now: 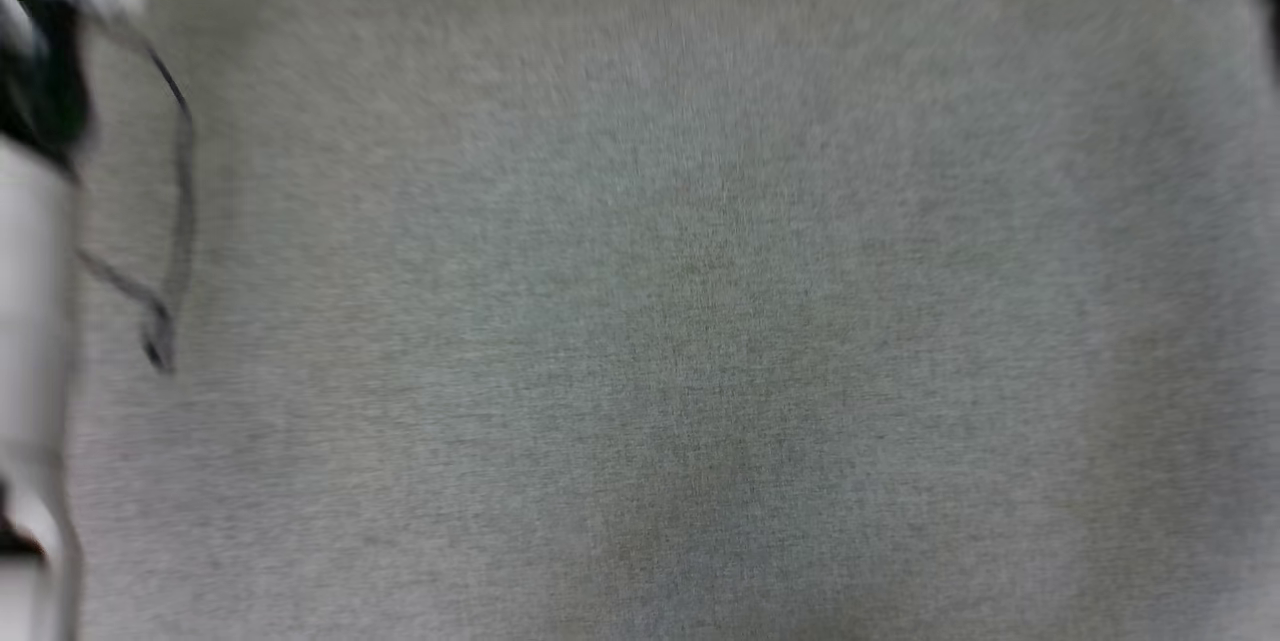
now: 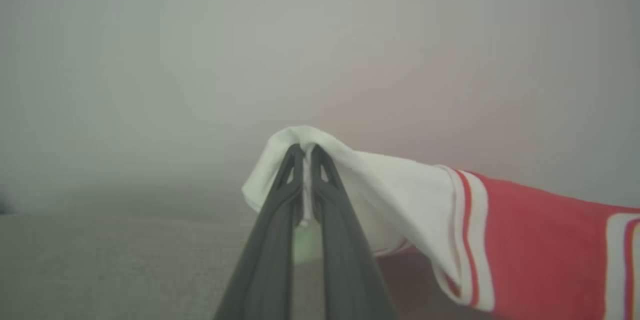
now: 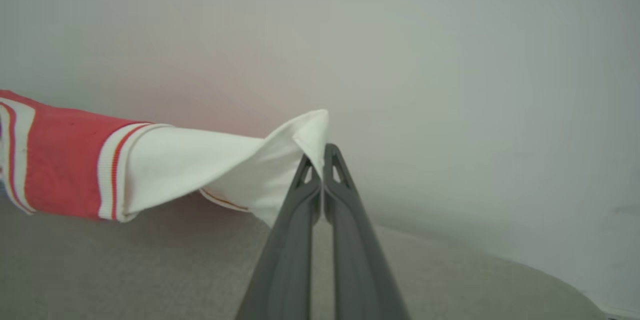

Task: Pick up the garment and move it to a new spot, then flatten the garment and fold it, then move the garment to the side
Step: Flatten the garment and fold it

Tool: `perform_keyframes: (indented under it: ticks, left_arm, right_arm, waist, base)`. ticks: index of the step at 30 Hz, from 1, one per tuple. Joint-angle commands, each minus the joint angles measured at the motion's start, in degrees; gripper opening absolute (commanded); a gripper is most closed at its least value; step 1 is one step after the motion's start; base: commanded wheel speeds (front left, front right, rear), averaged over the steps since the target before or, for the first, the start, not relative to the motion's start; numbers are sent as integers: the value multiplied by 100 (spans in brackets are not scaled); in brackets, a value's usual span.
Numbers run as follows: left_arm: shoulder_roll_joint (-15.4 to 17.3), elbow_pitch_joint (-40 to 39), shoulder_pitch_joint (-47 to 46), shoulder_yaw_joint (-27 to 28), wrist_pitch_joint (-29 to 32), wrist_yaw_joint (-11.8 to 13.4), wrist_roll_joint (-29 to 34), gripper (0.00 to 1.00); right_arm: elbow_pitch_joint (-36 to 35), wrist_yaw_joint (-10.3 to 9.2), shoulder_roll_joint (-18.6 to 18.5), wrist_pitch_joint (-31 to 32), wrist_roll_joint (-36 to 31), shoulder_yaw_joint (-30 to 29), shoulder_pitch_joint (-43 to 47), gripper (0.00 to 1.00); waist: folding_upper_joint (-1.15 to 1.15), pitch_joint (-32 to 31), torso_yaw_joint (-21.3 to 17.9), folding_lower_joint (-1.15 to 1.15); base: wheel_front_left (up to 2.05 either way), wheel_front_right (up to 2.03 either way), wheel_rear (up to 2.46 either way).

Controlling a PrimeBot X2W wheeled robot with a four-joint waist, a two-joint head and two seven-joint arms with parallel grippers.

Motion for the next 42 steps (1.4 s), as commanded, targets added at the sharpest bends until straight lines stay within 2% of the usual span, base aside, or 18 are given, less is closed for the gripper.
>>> perform_keyframes:
  ticks: [1, 6, 12, 18, 24, 30, 34, 38, 39, 40, 41, 42]
  left_arm:
    - [-9, -110, 478, 103, -35, 13, -75, 0]
    - [-231, -640, 2102, 238, -59, 200, -157, 0]
    - [-382, -1539, 3975, 46, 25, 620, -36, 0]
    - [-250, -2562, 5606, -50, 340, 1180, -3, 0]
    - [-138, -3753, 7155, -27, 701, 1757, -117, 0]
    - [-8, -4530, 8382, -64, 1072, 2198, -199, 0]
    - [5, -4788, 8858, -80, 1186, 2319, -300, 0]
    - [3, -4813, 9063, -153, 1214, 2352, -275, 0]
    - [-13, -4818, 9078, -182, 1214, 2335, -271, 0]
    - [-35, -4834, 9066, -203, 1192, 2318, -262, 0]
    - [-29, -4839, 9039, -224, 1176, 2313, -227, 0]
    - [-53, -4848, 9016, -244, 1166, 2300, -242, 0]
  right_arm:
    - [-196, -8, -99, 29, 49, 9, 456, 0]
    - [-808, -9, -210, 278, 209, -217, 1947, 0]
    - [-1476, -9, -92, 640, 323, -618, 3639, 0]
    - [-2109, -9, 88, 1001, 328, -942, 5167, 0]
    - [-2578, -9, 475, 1355, 282, -1379, 6529, 0]
    - [-2939, -8, 1016, 1764, 252, -1805, 7824, 0]
    - [-3221, -8, 1257, 2127, 196, -2068, 8541, 0]
    - [-3340, -7, 1434, 2539, 308, -2052, 8866, 0]
    - [-3344, -7, 1453, 2660, 343, -2022, 8898, 24]
    - [-3347, -7, 1472, 2765, 386, -1991, 8917, 42]
    - [-3344, -7, 1483, 2880, 391, -1947, 8920, 100]
    - [-3366, -6, 1496, 2959, 386, -1890, 8891, 100]
  waist:
    - [0, -609, 100, 0]
    - [0, -1346, 217, 0]
    - [0, -2081, 290, 0]
    - [0, -2621, 245, 0]
    - [0, -3026, 222, 0]
    - [0, -3317, 298, 0]
    - [0, -3439, 376, 0]
    - [0, -3505, 369, 0]
    - [0, -3519, 362, 0]
    - [0, -3523, 365, 0]
    - [0, -3531, 368, 0]
    - [0, -3532, 365, 0]
  base:
    - [0, 0, 0]
    - [0, 0, 0]
    - [0, 0, 0]
    - [0, 0, 0]
    - [0, 0, 0]
    - [0, 0, 0]
    - [0, 0, 0]
    - [0, 0, 0]
    - [0, 0, 0]
    - [0, 0, 0]
    - [0, 0, 0]
    - [0, 0, 0]
